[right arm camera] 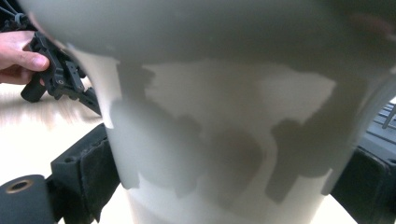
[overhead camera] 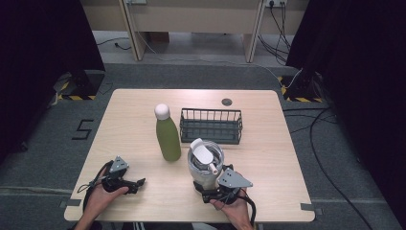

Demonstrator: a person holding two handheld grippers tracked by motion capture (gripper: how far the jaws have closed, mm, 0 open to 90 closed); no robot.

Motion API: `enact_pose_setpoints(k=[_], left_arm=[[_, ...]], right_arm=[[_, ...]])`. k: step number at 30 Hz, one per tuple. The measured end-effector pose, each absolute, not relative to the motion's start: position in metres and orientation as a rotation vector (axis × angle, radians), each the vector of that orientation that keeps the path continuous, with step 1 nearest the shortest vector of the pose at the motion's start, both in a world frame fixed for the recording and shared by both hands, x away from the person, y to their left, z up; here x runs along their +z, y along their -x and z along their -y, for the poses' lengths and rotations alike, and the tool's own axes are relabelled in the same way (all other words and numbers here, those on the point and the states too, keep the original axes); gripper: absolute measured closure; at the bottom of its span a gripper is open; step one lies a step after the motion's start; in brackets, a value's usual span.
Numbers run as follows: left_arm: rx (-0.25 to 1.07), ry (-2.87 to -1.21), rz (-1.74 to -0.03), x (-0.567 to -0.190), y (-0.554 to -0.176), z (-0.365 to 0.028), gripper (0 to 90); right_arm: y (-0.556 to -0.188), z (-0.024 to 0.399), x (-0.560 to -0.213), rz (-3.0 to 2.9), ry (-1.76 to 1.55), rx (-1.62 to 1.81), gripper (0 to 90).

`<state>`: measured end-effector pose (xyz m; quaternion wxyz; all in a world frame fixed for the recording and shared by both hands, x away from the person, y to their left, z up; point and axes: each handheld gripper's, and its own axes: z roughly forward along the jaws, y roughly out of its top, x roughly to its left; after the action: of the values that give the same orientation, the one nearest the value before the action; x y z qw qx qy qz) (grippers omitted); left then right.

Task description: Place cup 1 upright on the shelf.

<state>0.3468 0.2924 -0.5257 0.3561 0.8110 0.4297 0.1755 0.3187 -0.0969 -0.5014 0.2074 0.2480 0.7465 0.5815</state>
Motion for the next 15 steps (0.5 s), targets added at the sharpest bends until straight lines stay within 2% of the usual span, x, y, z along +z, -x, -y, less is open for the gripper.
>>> enact_pose_setpoints(k=[15], left_arm=[[0.453,-2.094,-1.110,-0.5258,-0.3468,-0.2924,1.0]], right_arm=[[-0.3225,0.0919,-0.5040,-2.050,-0.672,1.641,9.3]])
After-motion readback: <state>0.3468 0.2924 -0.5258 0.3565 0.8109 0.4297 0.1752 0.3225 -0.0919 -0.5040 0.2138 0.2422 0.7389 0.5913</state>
